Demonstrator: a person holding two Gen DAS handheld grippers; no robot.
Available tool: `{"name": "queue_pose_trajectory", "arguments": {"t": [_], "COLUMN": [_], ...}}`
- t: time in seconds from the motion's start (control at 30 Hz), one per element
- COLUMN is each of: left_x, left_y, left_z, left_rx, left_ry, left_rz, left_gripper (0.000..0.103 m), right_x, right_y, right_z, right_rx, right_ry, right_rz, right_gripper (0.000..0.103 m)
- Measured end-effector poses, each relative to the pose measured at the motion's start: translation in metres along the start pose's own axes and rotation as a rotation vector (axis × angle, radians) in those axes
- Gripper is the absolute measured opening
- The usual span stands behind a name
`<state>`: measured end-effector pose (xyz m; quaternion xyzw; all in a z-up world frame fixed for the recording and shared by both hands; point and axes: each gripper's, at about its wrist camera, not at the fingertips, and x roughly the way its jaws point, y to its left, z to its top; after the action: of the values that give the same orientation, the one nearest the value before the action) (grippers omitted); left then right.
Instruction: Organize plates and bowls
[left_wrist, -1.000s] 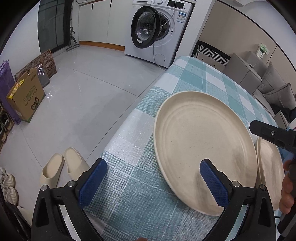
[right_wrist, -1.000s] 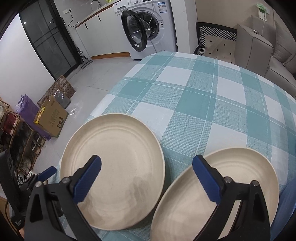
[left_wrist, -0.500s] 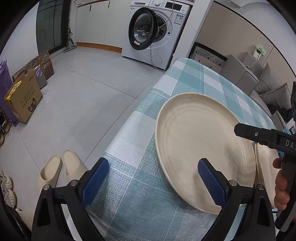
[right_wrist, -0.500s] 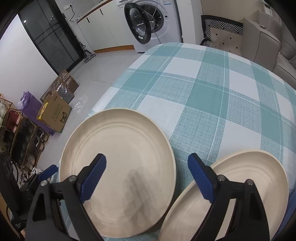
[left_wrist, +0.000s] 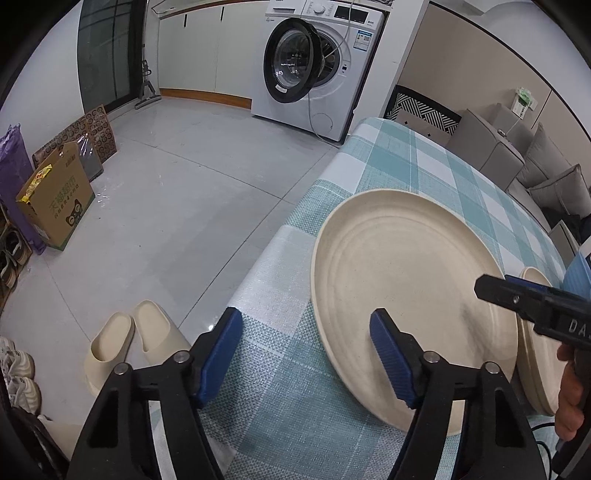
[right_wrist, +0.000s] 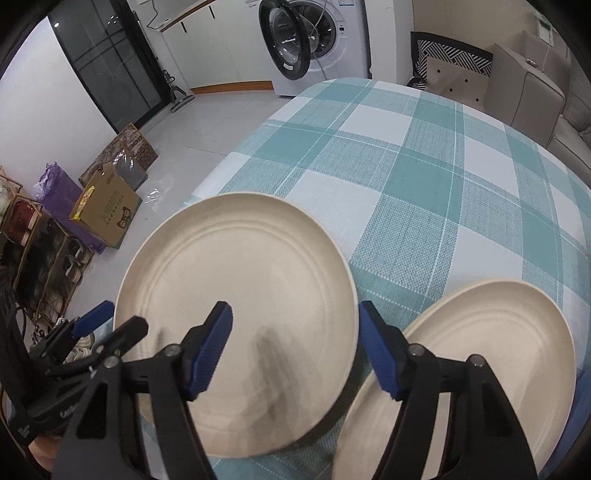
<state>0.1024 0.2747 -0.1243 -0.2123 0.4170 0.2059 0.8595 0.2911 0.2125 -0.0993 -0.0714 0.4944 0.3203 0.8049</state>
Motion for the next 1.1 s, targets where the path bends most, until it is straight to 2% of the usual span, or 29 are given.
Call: {"name": "queue_pose_trajectory", "arguments": {"t": [0.07,0.13,0.17,0.23,0.4,0.53,0.87,1.1], "left_x": [-0.001,-0.001,-0.002,-0.001,-0.001,-0.001,-0.004,-0.011], "left_y": [0.001,0.000,0.000,-0.003,-0.007,-0.009,-0.009,-0.010], "left_z": [0.000,0.000,0.000,-0.001,-0.001,-0.001,-0.001,0.000], "left_rx": [-0.002,-0.004,-0.002,0.008,0.019,0.027,0.034,0.040], "left_ry": [0.001,0.005,0.006,0.006,0.011,0.011,0.000,-0.029], "left_rz": [0.005,-0.017,-0.023,-0.020,-0.022,-0.016,-0.007,-0.005], "left_gripper": [0.066,0.058,0.058,0.052,0.046,0.037,0.033,0.030], "right_x": [-0.002,-0.002,-0.003,-0.004,-0.005,-0.003,-0.004,-0.009], "right_y": [0.003,0.006,0.007,0.009,0.013,0.011,0.009,0.009], "right_z": [-0.004,-0.008,-0.009,-0.012,-0.016,-0.020,-0.026,-0.029], "right_rx": [-0.025,-0.040,-0.045,-0.053,-0.065,-0.070,-0.079,-0.073], "right_ry": [-0.006,-0.020,-0.026,-0.033,-0.038,-0.030,-0.059,-0.094], "right_rz": [-0.019,-0.041,-0.050,-0.062,-0.072,-0.085,-0.144,-0.160], "right_gripper": [0.057,0.053,0.051,0.049,0.046,0.036,0.013,0.011]}}
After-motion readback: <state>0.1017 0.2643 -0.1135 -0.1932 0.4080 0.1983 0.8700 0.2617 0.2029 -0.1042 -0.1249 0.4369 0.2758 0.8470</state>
